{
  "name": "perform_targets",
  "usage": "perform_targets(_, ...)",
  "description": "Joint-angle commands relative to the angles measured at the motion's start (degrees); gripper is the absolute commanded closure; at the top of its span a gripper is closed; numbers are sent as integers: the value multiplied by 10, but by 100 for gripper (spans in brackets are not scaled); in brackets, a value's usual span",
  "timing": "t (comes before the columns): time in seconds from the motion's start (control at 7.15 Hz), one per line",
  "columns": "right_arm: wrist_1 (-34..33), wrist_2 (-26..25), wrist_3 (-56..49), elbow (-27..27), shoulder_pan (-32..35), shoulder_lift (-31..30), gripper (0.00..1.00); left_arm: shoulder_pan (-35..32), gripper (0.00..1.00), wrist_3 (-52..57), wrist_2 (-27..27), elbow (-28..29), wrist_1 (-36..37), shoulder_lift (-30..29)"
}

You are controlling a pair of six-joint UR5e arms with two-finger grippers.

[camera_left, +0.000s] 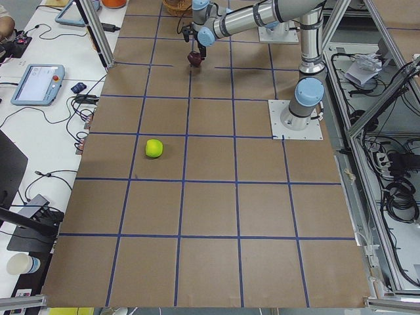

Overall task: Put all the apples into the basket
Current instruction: 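Set the dark apple mid-table with the left gripper and move it toward the green apple, then grasp the green apple with the left gripper while the right reaches the dark apple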

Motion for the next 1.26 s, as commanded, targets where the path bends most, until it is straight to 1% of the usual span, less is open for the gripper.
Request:
perform_targets(0.0, -1, 2, 3, -1, 1, -1, 0, 125, 0, 188, 26, 23, -113, 52)
perform_targets(0.14, 16, 0, 30, 1, 18, -22, 0, 188, 0, 291, 68, 18, -113, 61)
perform_targets(0.28, 57, 1, 43, -1, 46, -52, 0, 260, 0, 404, 75, 19, -111, 52)
perform_targets(0.42, 104, 1, 88, -1, 74, -90, 0, 342, 0, 499, 72, 27, -105, 38)
perform_targets(0.56, 165, 13, 155, -1, 106, -130, 0, 376, 0, 527, 73, 29, -101, 23)
perform_targets(0.7, 225, 39, 263, 0, 158, -164, 0, 387, 0, 552, 79, 35, -44, -9)
perform_targets(0.84, 232, 46, 367, 5, 211, -169, 0, 407, 0, 567, 102, 47, -14, -36)
perform_targets(0.98, 244, 72, 488, 9, 293, -165, 0, 428, 0, 605, 102, 64, -10, -59)
perform_targets(1.12, 232, 77, 620, 7, 377, -144, 0, 438, 0, 615, 101, 83, -9, -81)
